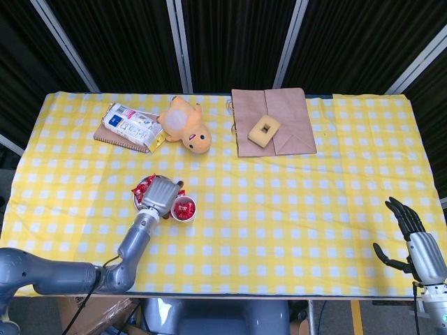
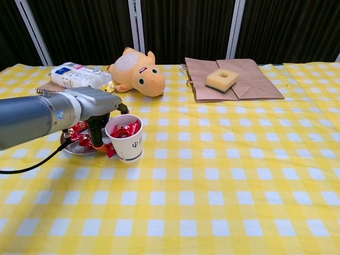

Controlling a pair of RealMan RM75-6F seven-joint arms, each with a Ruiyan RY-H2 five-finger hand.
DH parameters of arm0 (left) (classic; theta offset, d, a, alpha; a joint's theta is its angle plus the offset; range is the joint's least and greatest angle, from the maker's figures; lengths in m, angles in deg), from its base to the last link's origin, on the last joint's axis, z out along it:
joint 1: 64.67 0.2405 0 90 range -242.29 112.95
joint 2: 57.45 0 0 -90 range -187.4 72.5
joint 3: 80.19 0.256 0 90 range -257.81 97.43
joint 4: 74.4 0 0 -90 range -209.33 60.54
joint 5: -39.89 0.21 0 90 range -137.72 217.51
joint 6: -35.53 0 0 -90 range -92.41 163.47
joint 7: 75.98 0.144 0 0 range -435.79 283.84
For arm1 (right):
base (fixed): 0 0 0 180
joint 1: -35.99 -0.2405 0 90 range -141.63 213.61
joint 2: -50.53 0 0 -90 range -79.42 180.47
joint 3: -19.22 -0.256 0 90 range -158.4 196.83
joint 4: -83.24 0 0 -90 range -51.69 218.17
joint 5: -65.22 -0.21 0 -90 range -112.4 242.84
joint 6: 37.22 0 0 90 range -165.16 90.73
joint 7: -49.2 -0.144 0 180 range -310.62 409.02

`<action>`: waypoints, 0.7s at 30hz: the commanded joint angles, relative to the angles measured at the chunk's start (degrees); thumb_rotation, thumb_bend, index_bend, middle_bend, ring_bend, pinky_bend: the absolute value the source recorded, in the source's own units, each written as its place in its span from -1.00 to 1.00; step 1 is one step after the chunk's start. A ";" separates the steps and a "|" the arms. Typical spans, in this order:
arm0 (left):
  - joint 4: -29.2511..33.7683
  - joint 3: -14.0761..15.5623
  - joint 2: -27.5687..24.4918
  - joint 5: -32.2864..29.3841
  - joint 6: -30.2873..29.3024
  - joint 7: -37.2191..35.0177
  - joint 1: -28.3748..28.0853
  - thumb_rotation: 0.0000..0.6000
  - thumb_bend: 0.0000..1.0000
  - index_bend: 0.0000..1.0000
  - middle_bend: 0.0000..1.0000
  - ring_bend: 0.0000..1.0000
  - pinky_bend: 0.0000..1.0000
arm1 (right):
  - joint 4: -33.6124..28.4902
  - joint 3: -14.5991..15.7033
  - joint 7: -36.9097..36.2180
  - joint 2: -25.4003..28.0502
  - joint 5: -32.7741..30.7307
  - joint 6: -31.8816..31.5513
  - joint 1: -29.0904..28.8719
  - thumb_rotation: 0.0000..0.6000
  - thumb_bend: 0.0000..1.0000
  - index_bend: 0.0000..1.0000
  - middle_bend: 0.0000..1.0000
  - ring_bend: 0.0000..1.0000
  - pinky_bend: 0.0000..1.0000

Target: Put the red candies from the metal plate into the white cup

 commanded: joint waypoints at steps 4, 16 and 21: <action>-0.93 -0.10 0.91 -1.10 0.64 1.03 -0.36 1.00 -0.50 -0.49 0.83 0.92 0.93 | -0.05 0.00 -0.08 0.05 -0.02 -0.01 0.01 1.00 -0.15 -1.00 -1.00 -1.00 -1.00; -2.41 -0.28 2.19 -1.58 1.16 1.35 -0.21 1.00 -0.33 -0.43 0.83 0.92 0.93 | -0.02 0.05 -0.08 0.03 0.10 -0.11 0.02 1.00 -0.15 -1.00 -1.00 -1.00 -1.00; -2.58 -0.47 2.29 -1.46 1.22 1.28 -0.12 1.00 -0.28 -0.35 0.83 0.92 0.93 | -0.06 0.06 -0.06 0.03 0.08 -0.07 0.01 1.00 -0.15 -1.00 -1.00 -1.00 -1.00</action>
